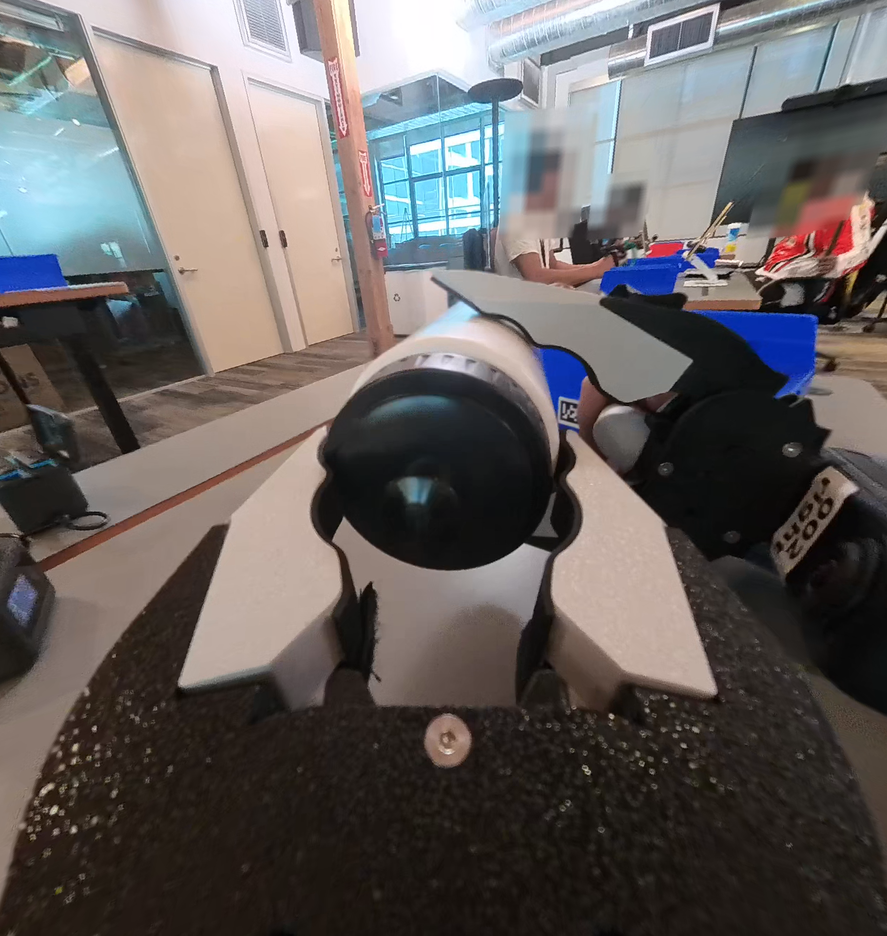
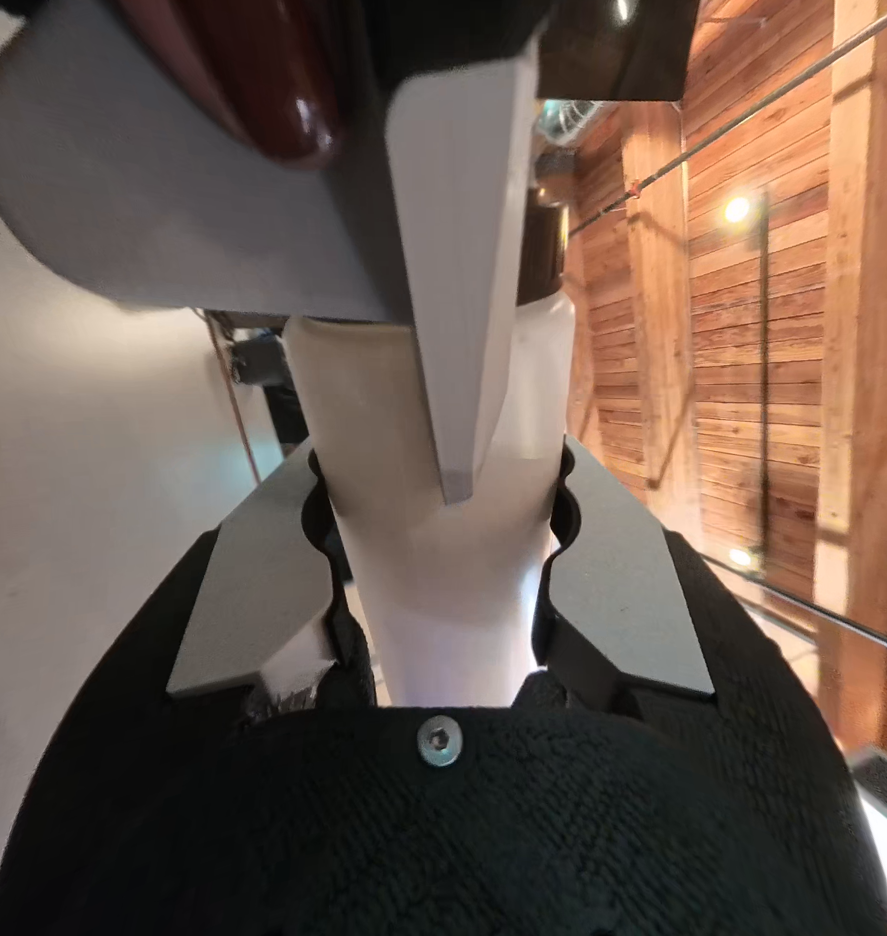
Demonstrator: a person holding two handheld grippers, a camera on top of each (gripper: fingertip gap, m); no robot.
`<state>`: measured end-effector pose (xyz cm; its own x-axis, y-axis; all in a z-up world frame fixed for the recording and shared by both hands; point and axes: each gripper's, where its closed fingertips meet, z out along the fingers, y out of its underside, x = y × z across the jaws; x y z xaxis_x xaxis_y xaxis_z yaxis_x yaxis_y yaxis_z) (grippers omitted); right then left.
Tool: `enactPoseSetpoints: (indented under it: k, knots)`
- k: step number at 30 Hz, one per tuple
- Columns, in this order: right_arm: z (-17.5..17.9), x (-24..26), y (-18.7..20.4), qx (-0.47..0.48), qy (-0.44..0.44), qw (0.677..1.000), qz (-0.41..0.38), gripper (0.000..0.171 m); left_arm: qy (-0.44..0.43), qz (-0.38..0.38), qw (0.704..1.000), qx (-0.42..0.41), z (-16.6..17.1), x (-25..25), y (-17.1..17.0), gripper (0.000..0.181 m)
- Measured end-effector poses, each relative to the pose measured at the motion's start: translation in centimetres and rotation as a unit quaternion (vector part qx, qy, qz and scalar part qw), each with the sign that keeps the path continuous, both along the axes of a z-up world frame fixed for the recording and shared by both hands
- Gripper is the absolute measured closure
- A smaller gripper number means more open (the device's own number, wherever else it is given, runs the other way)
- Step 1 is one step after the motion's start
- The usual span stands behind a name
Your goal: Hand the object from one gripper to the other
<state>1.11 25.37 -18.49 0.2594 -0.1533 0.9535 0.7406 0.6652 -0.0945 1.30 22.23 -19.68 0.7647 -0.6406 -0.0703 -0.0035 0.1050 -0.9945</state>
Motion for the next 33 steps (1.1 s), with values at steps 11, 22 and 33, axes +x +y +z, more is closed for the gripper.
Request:
enactPoseSetpoints:
  k: [11,22,33]
  knots:
    - [-1.9,2.0,3.7,-0.125,0.030,0.991,-0.045,0.045,-0.092,-0.067,0.992,-0.048,0.7,-3.4,0.5,0.098]
    - [-4.9,0.5,2.9,-0.363,0.094,0.927,0.032,0.065,-0.147,-0.055,0.987,0.021,2.1,-6.0,0.4,0.077]
    - [-5.5,-3.0,-4.5,-0.794,0.191,0.509,0.273,0.064,-0.158,-0.079,0.984,0.010,1.5,-5.8,0.2,0.083]
